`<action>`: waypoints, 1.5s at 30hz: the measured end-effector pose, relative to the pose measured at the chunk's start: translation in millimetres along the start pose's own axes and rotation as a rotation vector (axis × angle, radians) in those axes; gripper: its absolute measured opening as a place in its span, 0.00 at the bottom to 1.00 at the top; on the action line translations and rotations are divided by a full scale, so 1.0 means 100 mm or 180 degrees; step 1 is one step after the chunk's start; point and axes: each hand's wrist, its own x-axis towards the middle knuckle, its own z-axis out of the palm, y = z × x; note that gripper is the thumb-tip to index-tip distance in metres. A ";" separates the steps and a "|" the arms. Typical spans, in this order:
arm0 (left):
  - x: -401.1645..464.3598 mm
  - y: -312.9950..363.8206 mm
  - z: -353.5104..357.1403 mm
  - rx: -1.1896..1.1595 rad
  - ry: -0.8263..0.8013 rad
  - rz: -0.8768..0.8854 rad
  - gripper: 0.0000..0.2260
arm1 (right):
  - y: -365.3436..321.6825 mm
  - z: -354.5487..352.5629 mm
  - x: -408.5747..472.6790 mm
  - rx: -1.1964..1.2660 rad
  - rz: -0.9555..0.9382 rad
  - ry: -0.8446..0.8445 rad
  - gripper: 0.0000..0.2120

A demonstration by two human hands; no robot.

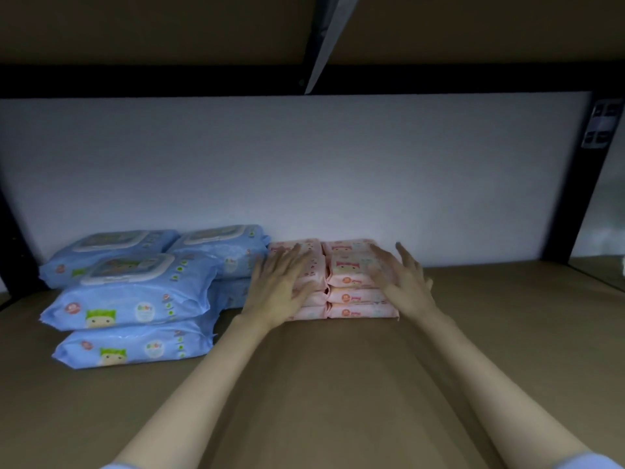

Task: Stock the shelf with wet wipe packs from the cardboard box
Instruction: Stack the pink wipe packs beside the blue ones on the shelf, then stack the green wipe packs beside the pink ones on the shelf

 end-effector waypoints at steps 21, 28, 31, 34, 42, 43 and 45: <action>-0.12 -0.01 0.20 0.0549 0.0005 -0.0118 0.23 | 0.06 0.22 0.14 0.2899 0.0528 -0.0234 0.30; -0.10 0.00 0.20 0.0141 -0.0018 -0.0111 0.38 | 0.05 0.28 0.17 0.2478 0.0464 -0.0201 0.17; -0.09 0.01 0.15 0.0224 -0.0180 -0.0135 0.32 | 0.04 0.23 0.15 0.2457 0.0453 -0.0263 0.22; -0.11 0.04 0.02 0.0211 -0.0396 -0.0149 0.27 | 0.01 0.17 0.05 0.2206 0.0506 0.0046 0.31; -0.75 0.18 -0.43 0.0185 -0.0382 0.0011 0.25 | -0.41 0.03 -0.85 -0.0036 -0.0235 0.0522 0.36; -0.92 0.20 -0.50 0.0131 -0.0426 -0.0017 0.24 | -0.49 0.03 -1.03 -0.0129 -0.0328 0.0419 0.31; -1.31 0.26 -0.64 0.0033 -0.0464 -0.0033 0.22 | -0.65 0.05 -1.43 -0.0315 -0.0459 0.0103 0.25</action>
